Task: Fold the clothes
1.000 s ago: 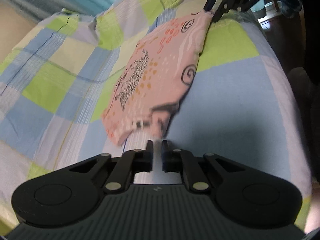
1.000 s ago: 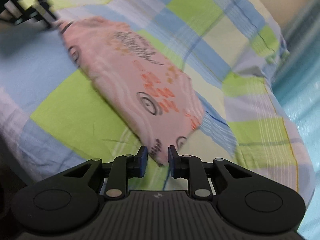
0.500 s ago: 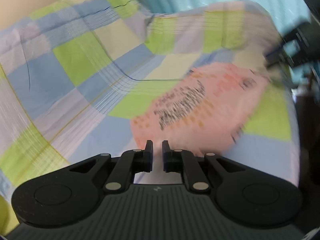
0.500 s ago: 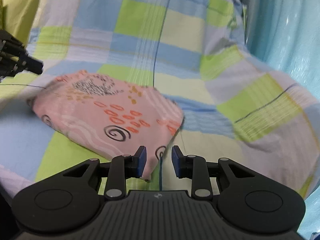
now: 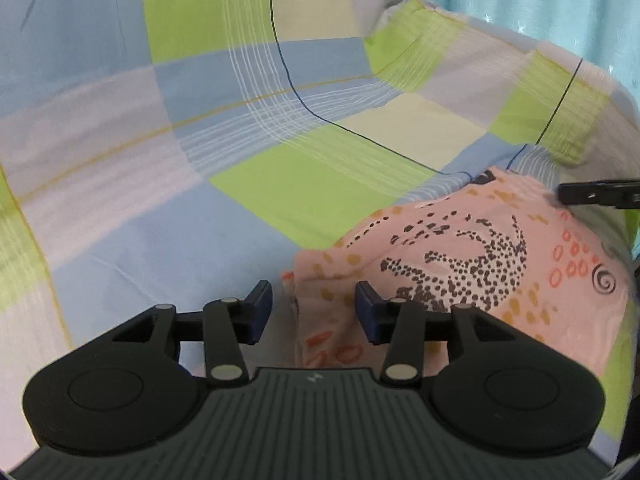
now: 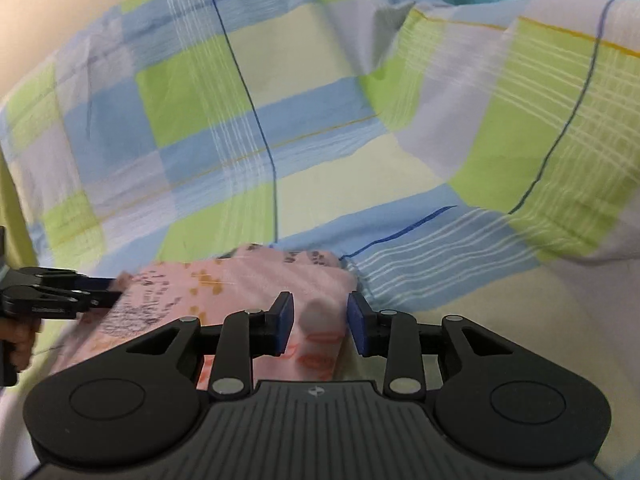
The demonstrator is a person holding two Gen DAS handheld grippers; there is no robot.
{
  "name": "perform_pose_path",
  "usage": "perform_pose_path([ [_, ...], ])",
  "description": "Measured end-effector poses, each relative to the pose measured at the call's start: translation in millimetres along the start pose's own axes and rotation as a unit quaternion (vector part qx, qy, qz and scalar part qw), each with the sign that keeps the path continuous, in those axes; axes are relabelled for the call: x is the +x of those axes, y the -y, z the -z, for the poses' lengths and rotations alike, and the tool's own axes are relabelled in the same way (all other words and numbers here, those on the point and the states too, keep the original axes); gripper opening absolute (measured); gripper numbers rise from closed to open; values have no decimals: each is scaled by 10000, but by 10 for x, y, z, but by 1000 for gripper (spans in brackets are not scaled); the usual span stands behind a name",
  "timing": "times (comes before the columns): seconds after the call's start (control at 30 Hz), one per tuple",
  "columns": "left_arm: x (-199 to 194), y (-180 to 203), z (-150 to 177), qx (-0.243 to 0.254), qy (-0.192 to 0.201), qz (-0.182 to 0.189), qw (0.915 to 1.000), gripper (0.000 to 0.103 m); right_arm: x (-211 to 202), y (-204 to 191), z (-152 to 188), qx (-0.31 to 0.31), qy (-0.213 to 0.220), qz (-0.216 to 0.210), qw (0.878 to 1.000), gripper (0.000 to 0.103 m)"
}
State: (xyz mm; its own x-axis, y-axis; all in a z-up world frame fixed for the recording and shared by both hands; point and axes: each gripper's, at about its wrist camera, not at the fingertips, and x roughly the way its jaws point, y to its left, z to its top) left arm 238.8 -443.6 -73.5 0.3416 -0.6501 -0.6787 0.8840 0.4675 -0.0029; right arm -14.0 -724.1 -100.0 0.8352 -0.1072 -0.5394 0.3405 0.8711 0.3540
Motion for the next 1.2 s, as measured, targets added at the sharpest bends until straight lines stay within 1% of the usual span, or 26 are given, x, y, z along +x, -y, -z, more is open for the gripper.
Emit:
perform_pose_path([
  [0.03,5,-8,9,-11,27,10,10000,25,49,-2,-17,-35,-24,27,10000,34],
  [0.07,7,-14,18,-13,55,14,10000,13,81,4,-27,-26,-35,40,10000,29],
  [0.1,0,-14,30,-13,100,18,9999,9,106,20,-35,17,-63,74,10000,11],
  [0.13,-11,-12,43,-12,150,22,9999,8,129,39,-42,67,-96,114,9999,2],
  [0.17,-21,-10,56,-10,200,27,9998,3,121,48,-40,116,-87,130,9998,2],
  [0.2,-48,-3,67,5,264,29,9996,3,104,54,-37,165,-67,139,9997,1],
  [0.27,-125,14,80,64,445,-8,9990,2,14,-2,-54,33,134,239,9996,0],
  [0.37,-325,-20,98,-60,981,0,9952,2,-162,-86,-95,-200,636,280,9974,0],
  [0.4,-335,-35,90,-76,1026,-25,9947,2,-155,-100,-97,-247,691,303,9968,0],
  [0.43,-299,-51,82,-77,971,-22,9952,2,-130,-111,-95,-285,715,330,9965,0],
  [0.53,-119,-60,77,-25,698,-81,9975,2,73,-33,-62,-91,487,311,9983,0],
  [0.6,-22,-80,92,-85,531,-110,9985,2,174,43,-58,19,346,302,9989,1],
  [0.67,36,-76,115,-110,486,-124,9987,3,234,104,-48,73,260,335,9991,1],
  [0.73,32,-67,118,-91,483,-167,9986,6,205,124,-58,60,281,421,9987,5],
  [0.77,19,-79,109,-123,470,-188,9986,12,165,109,-72,18,328,499,9982,10],
  [0.8,-17,-102,101,-149,476,-240,9985,16,120,88,-90,-33,384,586,9975,10],
  [0.87,-109,-140,82,-143,515,-394,9978,16,-28,-40,-93,-331,522,636,9961,11],
  [0.9,-179,-140,68,-58,548,-516,9971,15,-105,-109,-93,-492,593,653,9949,12],
  [0.93,-252,-121,59,29,587,-589,9965,15,-94,-186,-78,-604,524,531,9954,13],
  [1.0,-399,-41,44,178,682,-527,9961,15,-23,-344,-38,-800,307,210,9961,18],
  [1.1,-462,186,50,425,616,-64,9972,16,83,-581,23,-1091,-20,-272,9937,17],
  [1.17,-382,345,76,611,520,156,9967,16,154,-739,63,-1283,-238,-593,9897,17],
  [1.2,-320,394,87,649,455,227,9966,16,192,-743,71,-1344,-291,-561,9889,17],
])
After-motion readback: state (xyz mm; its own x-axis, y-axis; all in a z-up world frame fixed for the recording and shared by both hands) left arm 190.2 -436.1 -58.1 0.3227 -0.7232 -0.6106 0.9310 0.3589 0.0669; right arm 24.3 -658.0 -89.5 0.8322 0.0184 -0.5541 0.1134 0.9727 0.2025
